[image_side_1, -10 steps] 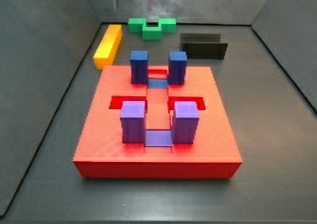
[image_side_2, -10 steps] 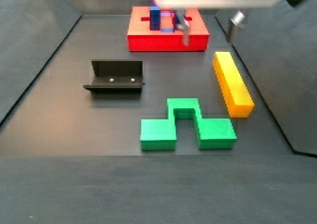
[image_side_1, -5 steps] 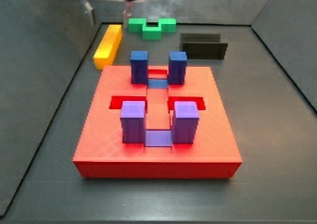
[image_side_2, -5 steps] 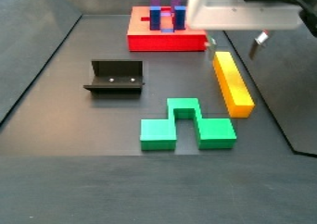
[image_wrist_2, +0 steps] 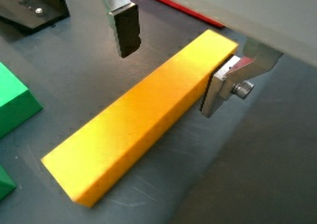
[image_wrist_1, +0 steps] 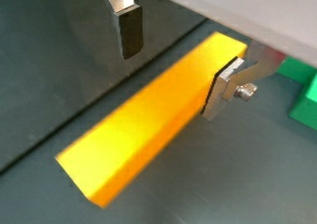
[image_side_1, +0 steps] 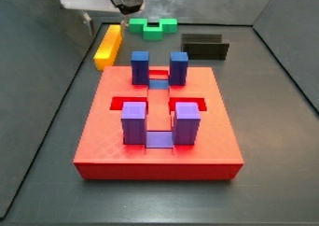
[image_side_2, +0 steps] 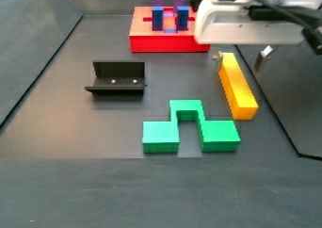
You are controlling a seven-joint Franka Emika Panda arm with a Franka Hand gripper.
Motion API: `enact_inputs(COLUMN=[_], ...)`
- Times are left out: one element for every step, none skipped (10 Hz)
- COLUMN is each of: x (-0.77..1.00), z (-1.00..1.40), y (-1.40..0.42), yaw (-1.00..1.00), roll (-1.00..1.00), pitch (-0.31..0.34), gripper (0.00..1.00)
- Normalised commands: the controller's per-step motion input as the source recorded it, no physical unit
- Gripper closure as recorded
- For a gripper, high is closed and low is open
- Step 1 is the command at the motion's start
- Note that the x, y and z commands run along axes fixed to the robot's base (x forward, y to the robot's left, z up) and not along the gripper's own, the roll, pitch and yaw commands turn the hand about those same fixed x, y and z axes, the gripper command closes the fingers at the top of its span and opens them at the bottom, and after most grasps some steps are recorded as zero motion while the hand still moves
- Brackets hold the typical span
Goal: Pick up the yellow object. Move up. Move to above the board. Insert the yellow object.
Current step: Pick up the yellow object.
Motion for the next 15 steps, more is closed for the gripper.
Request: enact_inputs(x=[0.09,0.00,-0.10,-0.15,-0.04,0.00,0.00,0.00,0.00,0.00,0.00,0.00,0.00,0.00,0.00], z=[-0.33,-0.32,-0.24,-0.22,-0.20,-0.21,-0.22,-0.21,-0.10,0.00,0.00,0.00,0.00,0.00,0.00], y=[0.00,0.00,0.01,0.00,0.00,0.00,0.03,0.04,0.00,0.00,0.00,0.00,0.00,0.00,0.00], yaw=[0.00,0.00,0.02,0.02,0.01,0.00,0.00,0.00,0.00,0.00,0.00,0.00,0.00,0.00,0.00], roll=[0.00,0.00,0.01,0.00,0.01,0.00,0.00,0.00,0.00,0.00,0.00,0.00,0.00,0.00,0.00], pitch=[0.000,0.000,0.000,0.000,0.000,0.000,0.000,0.000,0.000,0.000,0.000,0.000,0.000,0.000,0.000], gripper=[0.00,0.00,0.00,0.00,0.00,0.00,0.00,0.00,0.00,0.00,1.00,1.00,1.00,1.00,1.00])
